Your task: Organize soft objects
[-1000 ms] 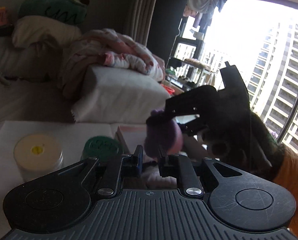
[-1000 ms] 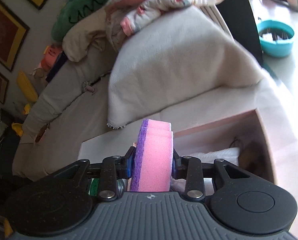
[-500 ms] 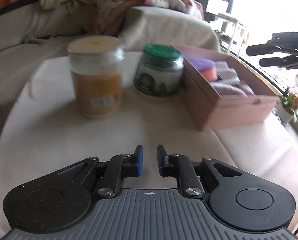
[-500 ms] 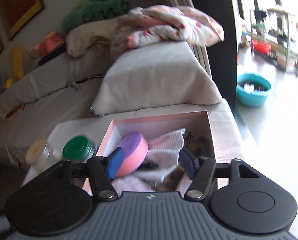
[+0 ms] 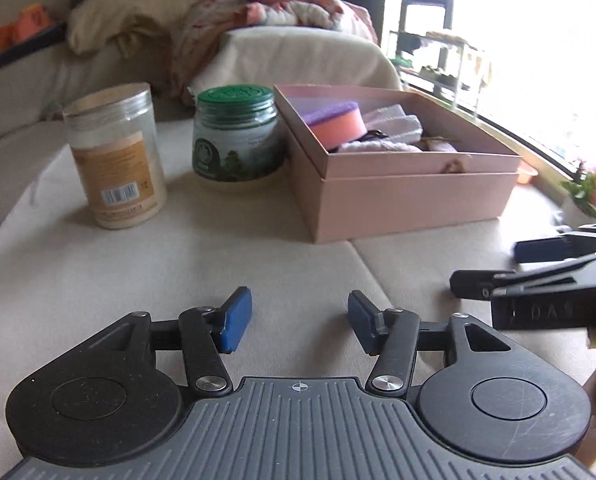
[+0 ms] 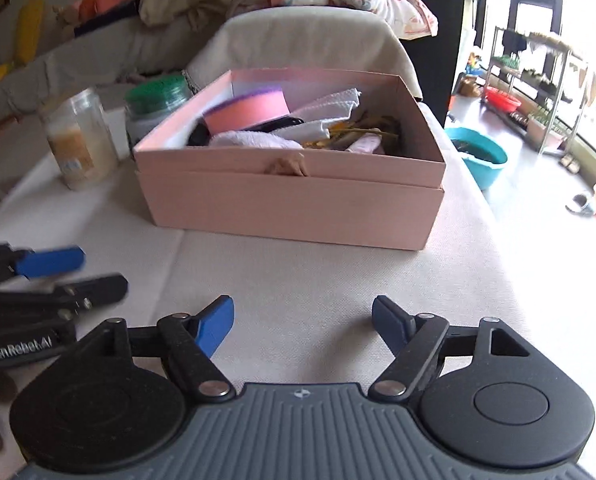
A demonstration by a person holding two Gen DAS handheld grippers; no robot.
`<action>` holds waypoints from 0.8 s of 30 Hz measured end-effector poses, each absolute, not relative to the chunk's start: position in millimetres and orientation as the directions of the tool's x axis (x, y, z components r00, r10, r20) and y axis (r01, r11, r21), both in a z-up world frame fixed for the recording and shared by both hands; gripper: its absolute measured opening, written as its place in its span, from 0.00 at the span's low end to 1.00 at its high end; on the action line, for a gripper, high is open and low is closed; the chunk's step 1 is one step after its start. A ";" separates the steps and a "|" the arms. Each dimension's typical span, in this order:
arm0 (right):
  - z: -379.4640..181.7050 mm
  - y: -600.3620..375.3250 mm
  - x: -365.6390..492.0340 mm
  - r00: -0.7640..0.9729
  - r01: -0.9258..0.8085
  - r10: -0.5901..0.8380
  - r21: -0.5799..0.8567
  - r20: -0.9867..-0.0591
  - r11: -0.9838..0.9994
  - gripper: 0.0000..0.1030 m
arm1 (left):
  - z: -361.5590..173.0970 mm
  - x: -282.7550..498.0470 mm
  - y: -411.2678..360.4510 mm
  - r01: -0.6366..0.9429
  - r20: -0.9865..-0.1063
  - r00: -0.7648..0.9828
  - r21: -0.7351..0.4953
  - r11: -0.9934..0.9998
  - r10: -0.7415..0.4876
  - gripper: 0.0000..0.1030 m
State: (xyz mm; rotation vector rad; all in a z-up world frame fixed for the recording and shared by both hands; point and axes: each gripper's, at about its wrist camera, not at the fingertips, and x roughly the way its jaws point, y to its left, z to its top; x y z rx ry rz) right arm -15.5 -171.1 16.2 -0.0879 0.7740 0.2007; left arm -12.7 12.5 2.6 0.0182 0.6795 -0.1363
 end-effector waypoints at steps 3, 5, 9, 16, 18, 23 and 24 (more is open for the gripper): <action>11.3 -178.7 -11.5 0.710 -0.149 0.118 0.016 -0.695 0.989 0.96 | 0.1 -10.2 5.4 0.086 -0.610 0.789 -0.009 0.996 -0.074 0.57; 10.4 -181.2 -8.3 0.715 -0.121 0.094 0.009 -0.693 0.993 1.00 | 0.2 -8.6 3.9 0.065 -0.607 0.793 -0.011 0.998 -0.058 0.57; 9.8 -179.9 -5.7 0.706 -0.119 0.084 -0.001 -0.703 0.993 1.00 | 0.7 -5.4 0.8 0.048 -0.604 0.796 -0.012 0.999 -0.046 0.57; 2.2 -179.8 -4.0 0.769 -0.099 0.074 -0.004 -0.635 0.995 1.00 | 0.1 -2.0 -2.1 0.038 -0.603 0.797 -0.008 0.999 -0.035 0.57; 2.5 -179.2 -3.8 0.769 -0.101 0.075 -0.004 -0.635 0.995 1.00 | -0.2 -1.7 -2.7 0.036 -0.603 0.797 -0.006 0.999 -0.032 0.57; 2.6 -178.7 -3.9 0.769 -0.100 0.076 -0.002 -0.635 0.995 1.00 | -0.2 -1.8 -2.8 0.036 -0.603 0.797 -0.006 0.999 -0.032 0.57; 2.5 -178.8 -3.8 0.769 -0.100 0.076 -0.002 -0.635 0.995 1.00 | -0.2 -1.8 -2.7 0.036 -0.603 0.797 -0.005 0.999 -0.032 0.57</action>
